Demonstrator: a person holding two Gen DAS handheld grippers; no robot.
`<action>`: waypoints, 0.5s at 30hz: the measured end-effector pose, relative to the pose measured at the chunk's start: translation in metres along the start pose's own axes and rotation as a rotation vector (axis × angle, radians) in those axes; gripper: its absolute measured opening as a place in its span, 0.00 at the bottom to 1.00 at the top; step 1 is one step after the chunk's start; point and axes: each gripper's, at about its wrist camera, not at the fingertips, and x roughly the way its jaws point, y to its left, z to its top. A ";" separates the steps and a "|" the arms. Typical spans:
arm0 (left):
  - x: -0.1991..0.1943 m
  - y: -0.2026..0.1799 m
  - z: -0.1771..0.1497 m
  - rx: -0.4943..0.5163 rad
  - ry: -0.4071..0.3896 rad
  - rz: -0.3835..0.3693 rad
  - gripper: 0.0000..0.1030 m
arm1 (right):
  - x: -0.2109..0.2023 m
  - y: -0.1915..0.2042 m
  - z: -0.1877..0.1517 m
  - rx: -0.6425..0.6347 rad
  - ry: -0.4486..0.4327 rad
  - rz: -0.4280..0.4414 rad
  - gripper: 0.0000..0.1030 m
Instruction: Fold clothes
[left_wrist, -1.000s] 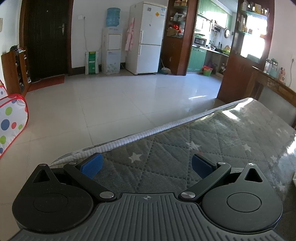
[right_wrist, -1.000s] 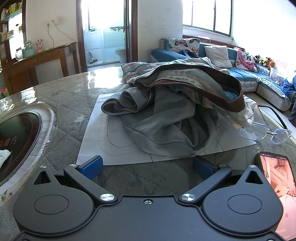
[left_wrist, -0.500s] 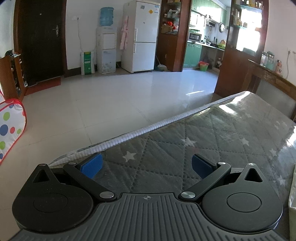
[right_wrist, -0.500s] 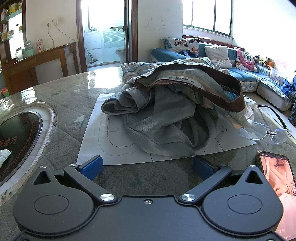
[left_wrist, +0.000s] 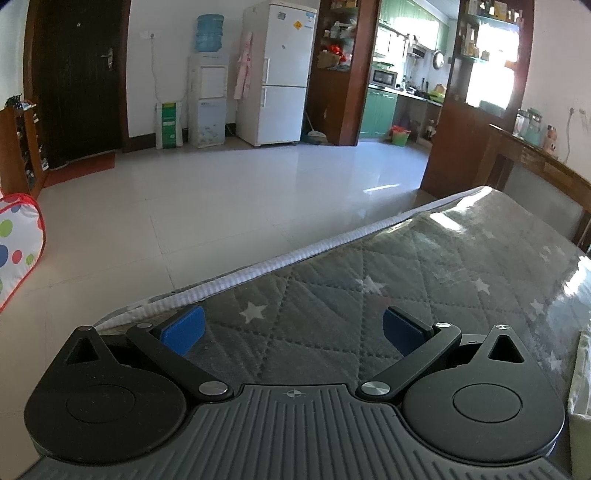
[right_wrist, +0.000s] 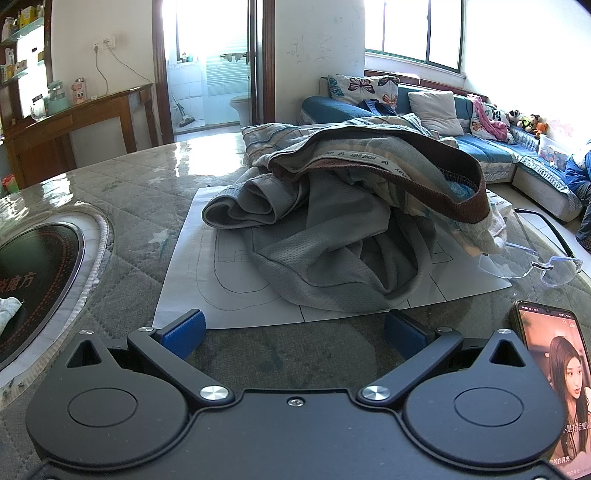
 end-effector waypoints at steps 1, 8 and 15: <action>0.001 0.000 0.000 0.002 0.001 0.001 1.00 | 0.000 0.000 0.000 0.000 0.000 0.000 1.00; 0.000 0.002 -0.005 0.007 0.004 0.005 1.00 | 0.000 0.000 0.000 0.001 -0.001 0.001 1.00; 0.001 -0.002 -0.006 0.011 0.005 0.008 1.00 | 0.000 -0.003 -0.001 0.002 -0.002 0.002 1.00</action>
